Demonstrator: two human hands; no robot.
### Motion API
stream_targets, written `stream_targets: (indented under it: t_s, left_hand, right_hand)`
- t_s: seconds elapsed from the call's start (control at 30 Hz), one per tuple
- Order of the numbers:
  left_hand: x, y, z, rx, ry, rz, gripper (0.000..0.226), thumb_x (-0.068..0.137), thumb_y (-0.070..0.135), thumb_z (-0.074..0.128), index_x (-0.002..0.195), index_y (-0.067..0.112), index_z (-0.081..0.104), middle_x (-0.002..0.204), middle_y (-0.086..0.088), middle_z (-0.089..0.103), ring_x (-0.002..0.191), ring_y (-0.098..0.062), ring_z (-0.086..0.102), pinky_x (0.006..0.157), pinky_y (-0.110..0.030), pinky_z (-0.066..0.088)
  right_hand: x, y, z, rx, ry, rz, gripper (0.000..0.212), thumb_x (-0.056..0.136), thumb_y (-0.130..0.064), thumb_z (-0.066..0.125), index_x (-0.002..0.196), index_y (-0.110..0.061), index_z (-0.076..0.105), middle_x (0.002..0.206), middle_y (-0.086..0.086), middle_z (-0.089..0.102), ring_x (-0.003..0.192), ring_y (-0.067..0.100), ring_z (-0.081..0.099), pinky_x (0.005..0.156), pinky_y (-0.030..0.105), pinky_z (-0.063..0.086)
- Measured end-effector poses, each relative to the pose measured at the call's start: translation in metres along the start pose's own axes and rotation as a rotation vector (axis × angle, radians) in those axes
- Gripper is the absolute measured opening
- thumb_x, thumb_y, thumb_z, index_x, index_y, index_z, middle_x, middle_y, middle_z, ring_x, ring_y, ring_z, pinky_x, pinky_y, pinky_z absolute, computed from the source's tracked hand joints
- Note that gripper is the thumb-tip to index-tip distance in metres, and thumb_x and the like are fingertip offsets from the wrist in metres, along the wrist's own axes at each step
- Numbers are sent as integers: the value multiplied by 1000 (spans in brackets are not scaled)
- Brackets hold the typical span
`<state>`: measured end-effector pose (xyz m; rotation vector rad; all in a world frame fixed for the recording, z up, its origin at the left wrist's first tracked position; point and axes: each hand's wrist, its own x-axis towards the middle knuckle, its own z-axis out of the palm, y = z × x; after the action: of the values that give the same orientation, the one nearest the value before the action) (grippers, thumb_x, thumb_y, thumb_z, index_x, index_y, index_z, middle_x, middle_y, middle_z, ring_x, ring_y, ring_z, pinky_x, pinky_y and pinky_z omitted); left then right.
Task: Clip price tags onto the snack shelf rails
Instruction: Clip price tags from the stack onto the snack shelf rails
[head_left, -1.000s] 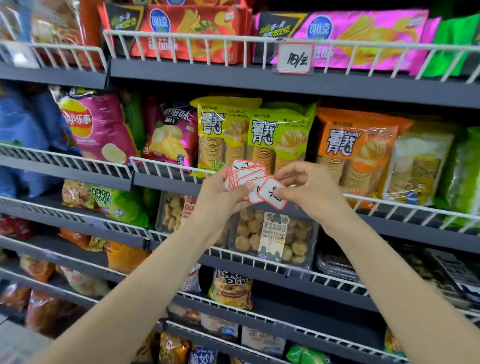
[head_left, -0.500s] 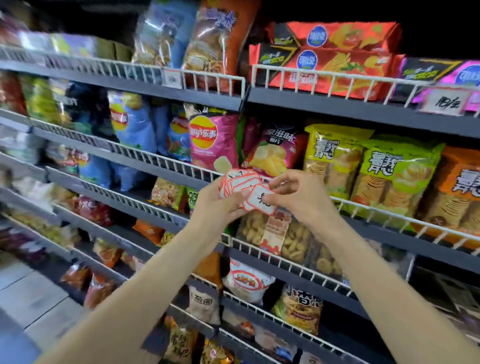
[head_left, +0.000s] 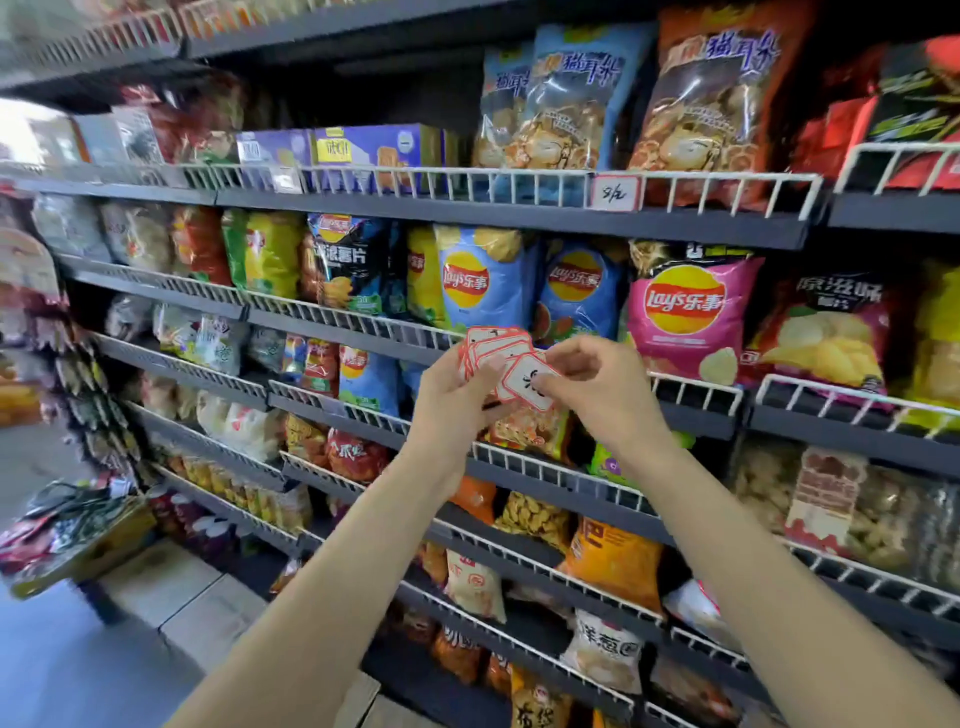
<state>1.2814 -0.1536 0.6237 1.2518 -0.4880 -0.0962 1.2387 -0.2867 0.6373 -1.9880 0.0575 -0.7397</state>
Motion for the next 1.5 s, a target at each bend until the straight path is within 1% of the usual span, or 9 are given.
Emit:
stream_targets:
  t_s: [0.13, 0.27, 0.43, 0.57, 0.7, 1.0, 1.23, 1.37, 1.5]
  left_hand:
    - [36, 1, -60, 57, 26, 39, 20, 98, 11, 46, 109, 14, 63, 104, -9, 70, 94, -21, 68, 71, -23, 58]
    - [82, -2, -118, 116, 26, 85, 21, 98, 12, 45, 104, 17, 65, 102, -10, 70, 93, -20, 68, 74, -24, 58]
    - [144, 3, -194, 158, 57, 109, 20, 98, 14, 46, 96, 22, 65, 79, 7, 74, 75, -10, 71, 63, -21, 56]
    - [189, 11, -261, 263, 79, 116, 14, 97, 15, 49, 99, 15, 63, 94, -23, 67, 84, -36, 66, 70, -31, 60]
    - [224, 29, -341, 267, 52, 156, 18, 93, 9, 54, 111, 6, 59, 95, -14, 67, 71, -16, 68, 67, -27, 59]
    - [292, 65, -561, 246, 49, 168, 15, 91, 9, 57, 93, 23, 61, 87, 0, 70, 77, -13, 69, 70, -25, 59]
    - [347, 71, -711, 149, 25, 87, 14, 91, 10, 58, 98, 20, 64, 84, 1, 73, 75, -12, 70, 65, -21, 56]
    - [395, 68, -768, 175, -8, 83, 13, 91, 10, 58, 100, 16, 64, 88, -5, 72, 78, -16, 71, 70, -28, 59]
    - [448, 62, -817, 184, -24, 90, 11, 91, 12, 59, 97, 19, 64, 92, -11, 71, 83, -25, 69, 72, -33, 59]
  right_hand:
    - [30, -3, 67, 37, 20, -19, 14, 74, -9, 75, 83, -13, 66, 77, -4, 64, 71, 6, 58, 69, 23, 48]
    - [76, 0, 130, 79, -3, -3, 15, 73, -6, 75, 81, -13, 64, 72, -2, 63, 68, 10, 58, 70, 33, 51]
    - [140, -7, 214, 114, -84, -8, 20, 74, -5, 75, 74, -18, 60, 75, 8, 64, 66, 14, 58, 63, 32, 51]
    - [183, -20, 282, 50, -89, -54, 20, 73, -13, 77, 71, -22, 59, 68, -3, 60, 62, 11, 54, 63, 32, 47]
    - [218, -40, 358, 57, -131, -94, 20, 73, -16, 78, 71, -24, 60, 70, -1, 61, 69, 18, 58, 72, 43, 52]
    - [268, -101, 579, 334, -78, 27, 19, 72, -3, 77, 76, -17, 64, 71, 5, 65, 58, 9, 61, 55, 16, 50]
    - [303, -132, 719, 287, -72, 79, 18, 72, -2, 76, 73, -17, 66, 73, 7, 68, 64, 15, 65, 62, 24, 57]
    - [337, -138, 774, 271, -56, 93, 18, 73, -1, 75, 74, -16, 66, 71, 3, 68, 56, 7, 65, 53, 19, 53]
    - [381, -135, 826, 171, -12, 55, 18, 71, -8, 78, 72, -23, 67, 71, -4, 68, 64, 7, 65, 69, 25, 56]
